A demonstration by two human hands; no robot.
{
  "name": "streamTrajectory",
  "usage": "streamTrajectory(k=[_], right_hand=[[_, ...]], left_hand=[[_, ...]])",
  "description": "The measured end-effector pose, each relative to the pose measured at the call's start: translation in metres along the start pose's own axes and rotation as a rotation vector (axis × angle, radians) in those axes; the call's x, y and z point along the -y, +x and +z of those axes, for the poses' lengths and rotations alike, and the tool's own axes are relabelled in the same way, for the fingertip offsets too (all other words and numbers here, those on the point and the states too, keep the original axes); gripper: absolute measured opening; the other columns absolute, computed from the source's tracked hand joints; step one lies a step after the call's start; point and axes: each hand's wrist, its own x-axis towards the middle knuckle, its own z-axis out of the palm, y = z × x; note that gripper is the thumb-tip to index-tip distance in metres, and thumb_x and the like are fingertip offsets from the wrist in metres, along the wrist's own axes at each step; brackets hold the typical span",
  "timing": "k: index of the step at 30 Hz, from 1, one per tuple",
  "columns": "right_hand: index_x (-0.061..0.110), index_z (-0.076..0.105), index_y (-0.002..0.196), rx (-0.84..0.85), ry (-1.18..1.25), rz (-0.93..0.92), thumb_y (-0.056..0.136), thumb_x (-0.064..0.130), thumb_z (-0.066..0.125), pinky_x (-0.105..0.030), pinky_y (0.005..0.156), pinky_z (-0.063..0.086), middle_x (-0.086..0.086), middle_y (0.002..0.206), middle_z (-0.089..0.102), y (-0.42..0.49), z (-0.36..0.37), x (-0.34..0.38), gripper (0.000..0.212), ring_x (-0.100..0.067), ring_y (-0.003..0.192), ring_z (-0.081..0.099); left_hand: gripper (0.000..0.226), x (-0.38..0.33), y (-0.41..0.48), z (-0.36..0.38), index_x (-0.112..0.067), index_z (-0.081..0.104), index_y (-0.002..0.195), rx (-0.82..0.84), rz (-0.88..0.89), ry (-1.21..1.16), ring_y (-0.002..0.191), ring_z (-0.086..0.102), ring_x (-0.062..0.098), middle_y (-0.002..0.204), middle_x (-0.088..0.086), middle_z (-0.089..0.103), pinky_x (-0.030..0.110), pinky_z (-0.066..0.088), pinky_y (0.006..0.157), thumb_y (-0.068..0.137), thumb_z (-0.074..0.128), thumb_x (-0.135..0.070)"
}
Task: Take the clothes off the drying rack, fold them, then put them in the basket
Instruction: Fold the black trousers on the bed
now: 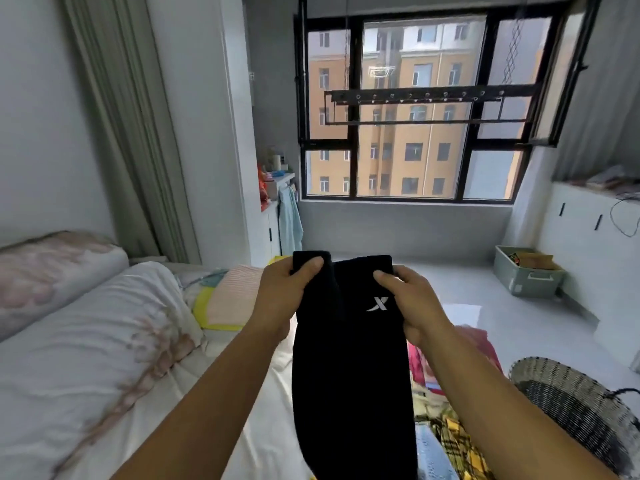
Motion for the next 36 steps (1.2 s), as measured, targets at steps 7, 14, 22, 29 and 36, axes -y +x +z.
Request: streamTrajectory(k=[7, 14, 22, 29, 36], right_hand=[[0.016, 0.064, 0.099, 0.082, -0.047, -0.134, 0.090, 0.018, 0.059, -0.042, 0.086, 0.055, -0.009, 0.098, 0.070, -0.019, 0.066, 0.047, 0.010, -0.026, 0.091, 0.068], [0.010, 0.063, 0.107, 0.017, -0.091, -0.180, 0.091, 0.015, 0.058, -0.036, 0.085, 0.054, -0.008, 0.100, 0.068, -0.007, 0.127, 0.057, 0.018, -0.022, 0.089, 0.066], [0.021, 0.064, 0.099, 0.050, -0.060, -0.096, 0.096, 0.041, 0.047, -0.029, 0.077, 0.052, -0.004, 0.096, 0.068, 0.006, 0.218, 0.041, 0.027, -0.019, 0.091, 0.065], [0.009, 0.060, 0.112, -0.027, -0.043, -0.112, 0.090, 0.014, 0.056, -0.032, 0.076, 0.052, -0.008, 0.101, 0.065, 0.016, 0.254, 0.030, 0.024, -0.024, 0.094, 0.062], [0.011, 0.061, 0.087, -0.026, 0.133, -0.036, 0.092, 0.014, 0.050, -0.033, 0.073, 0.051, -0.008, 0.092, 0.064, 0.020, 0.257, 0.048, 0.012, -0.021, 0.085, 0.060]], left_hand=[[0.011, -0.050, -0.004, -0.012, -0.017, 0.066, 0.086, -0.033, 0.287, 0.364, 0.078, 0.063, 0.011, 0.085, -0.001, 0.067, 0.019, 0.050, 0.075, 0.091, 0.056, -0.019], [0.024, -0.064, 0.037, -0.080, -0.005, 0.068, 0.089, -0.126, 0.394, 0.784, 0.065, 0.050, 0.007, 0.081, 0.005, 0.063, 0.012, 0.035, 0.059, 0.093, 0.051, -0.021], [0.048, -0.057, 0.064, -0.138, -0.006, 0.059, 0.114, 0.161, -0.170, -0.058, 0.101, 0.063, 0.023, 0.102, 0.008, 0.066, 0.032, 0.047, 0.097, 0.099, 0.033, -0.043], [0.037, -0.038, 0.094, -0.202, -0.006, 0.059, 0.114, 0.250, -0.091, -0.238, 0.107, 0.061, 0.020, 0.113, 0.009, 0.065, 0.032, 0.047, 0.098, 0.099, 0.039, -0.034], [0.072, 0.020, 0.121, -0.263, -0.019, 0.024, 0.144, 0.032, -0.148, 0.072, 0.134, 0.035, 0.024, 0.149, 0.004, 0.032, 0.041, 0.030, 0.108, 0.086, 0.061, -0.039]])
